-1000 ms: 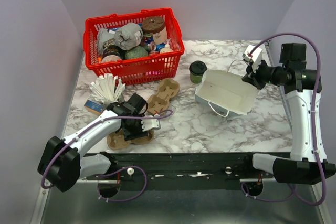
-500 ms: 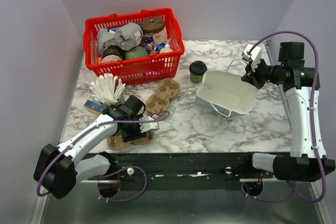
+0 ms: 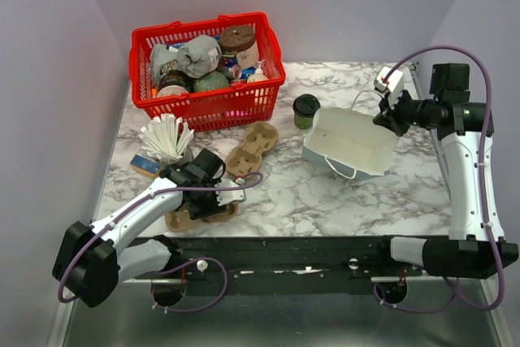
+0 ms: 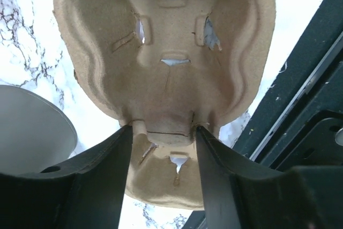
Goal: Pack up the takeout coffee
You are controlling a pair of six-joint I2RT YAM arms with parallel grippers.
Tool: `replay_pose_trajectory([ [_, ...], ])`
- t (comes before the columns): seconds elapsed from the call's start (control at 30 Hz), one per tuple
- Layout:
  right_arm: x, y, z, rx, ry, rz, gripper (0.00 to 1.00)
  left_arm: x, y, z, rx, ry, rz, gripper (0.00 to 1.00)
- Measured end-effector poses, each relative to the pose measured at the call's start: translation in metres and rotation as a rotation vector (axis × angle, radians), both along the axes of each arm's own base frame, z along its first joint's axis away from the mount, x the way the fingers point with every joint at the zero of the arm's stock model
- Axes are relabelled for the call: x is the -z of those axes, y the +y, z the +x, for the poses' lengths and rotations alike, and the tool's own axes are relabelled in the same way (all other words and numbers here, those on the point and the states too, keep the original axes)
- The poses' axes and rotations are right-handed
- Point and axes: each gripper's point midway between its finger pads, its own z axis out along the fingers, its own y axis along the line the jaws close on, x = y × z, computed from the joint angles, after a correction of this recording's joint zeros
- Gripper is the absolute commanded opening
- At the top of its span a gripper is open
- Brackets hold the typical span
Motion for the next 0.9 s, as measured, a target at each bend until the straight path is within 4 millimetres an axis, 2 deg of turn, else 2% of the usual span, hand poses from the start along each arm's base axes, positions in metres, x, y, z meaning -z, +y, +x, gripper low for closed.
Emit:
replay_pose_trajectory([
  [0.17, 0.0, 0.0, 0.0, 0.0, -0.001, 0.0, 0.0, 0.0, 0.001, 0.001, -0.005, -0.004, 0.004, 0.45],
  [0.5, 0.001, 0.0, 0.001, 0.001, 0.001, -0.001, 0.0, -0.019, -0.01, 0.01, -0.017, -0.027, -0.04, 0.37],
  [0.7, -0.002, -0.004, 0.003, 0.015, -0.01, -0.018, 0.0, -0.051, -0.035, 0.015, 0.002, -0.023, -0.157, 0.36],
  [0.9, -0.012, -0.008, 0.004, 0.026, -0.043, -0.039, 0.0, -0.095, -0.064, 0.024, 0.045, -0.047, -0.296, 0.36],
])
